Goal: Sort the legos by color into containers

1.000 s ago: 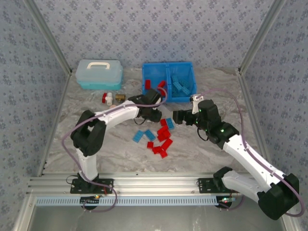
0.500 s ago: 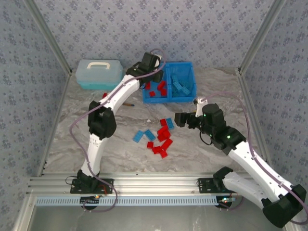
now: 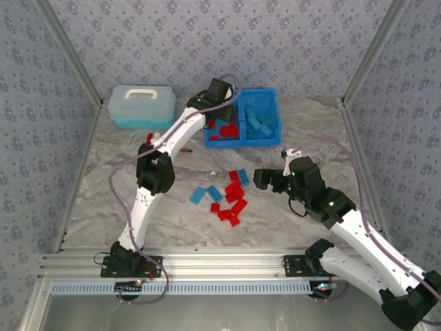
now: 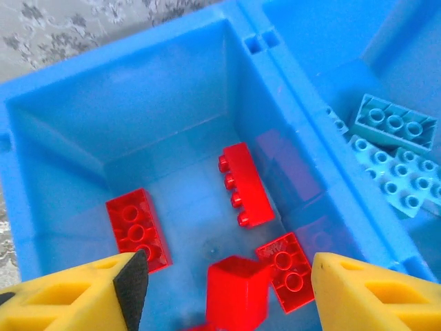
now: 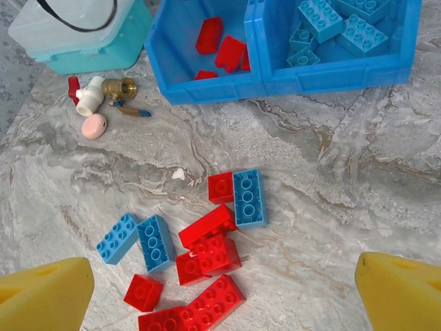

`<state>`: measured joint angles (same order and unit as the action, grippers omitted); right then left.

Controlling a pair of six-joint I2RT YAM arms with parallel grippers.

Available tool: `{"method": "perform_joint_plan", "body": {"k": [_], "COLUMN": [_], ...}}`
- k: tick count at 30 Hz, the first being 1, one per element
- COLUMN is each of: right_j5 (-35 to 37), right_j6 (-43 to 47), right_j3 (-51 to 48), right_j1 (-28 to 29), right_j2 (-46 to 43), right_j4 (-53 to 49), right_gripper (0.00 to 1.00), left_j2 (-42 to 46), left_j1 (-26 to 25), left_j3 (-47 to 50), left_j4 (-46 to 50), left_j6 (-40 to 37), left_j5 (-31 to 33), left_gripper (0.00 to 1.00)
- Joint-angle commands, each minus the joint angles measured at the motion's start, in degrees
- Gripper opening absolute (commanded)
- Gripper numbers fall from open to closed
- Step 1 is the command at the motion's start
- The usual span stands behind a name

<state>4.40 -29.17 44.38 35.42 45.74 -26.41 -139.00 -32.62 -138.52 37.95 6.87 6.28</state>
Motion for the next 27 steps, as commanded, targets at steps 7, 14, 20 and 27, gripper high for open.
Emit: {"method": "perform_joint_plan", "body": {"k": [7,14,20,27], "right_j5": [1.8,5.1,4.1,4.0], "right_j6": [-0.3,1.2,1.0,-0.9], "right_j3": [-1.9,-3.2,-2.9,-3.2], "right_j1": [0.7,0.1,-1.7,-2.3], "right_j2": [-0.3,0.3,1.8,2.3], "right_j4": [1.5,5.8,6.4,5.3], "right_gripper": [1.00,1.00,1.00,1.00], "left_j2": [32.0,48.3,47.4,40.9], "left_j1": [-2.3,-10.2,-14.7,-22.4], "left_j3": [31.9,60.7,70.3,70.4], "left_j4": [-9.3,-15.4,-17.2,-20.4], "left_j6": [-0.2,0.8,1.7,3.1], "left_j5": [-12.8,-11.9,-13.3,-12.1], "left_gripper": [0.66,0.64,0.62,0.63]}}
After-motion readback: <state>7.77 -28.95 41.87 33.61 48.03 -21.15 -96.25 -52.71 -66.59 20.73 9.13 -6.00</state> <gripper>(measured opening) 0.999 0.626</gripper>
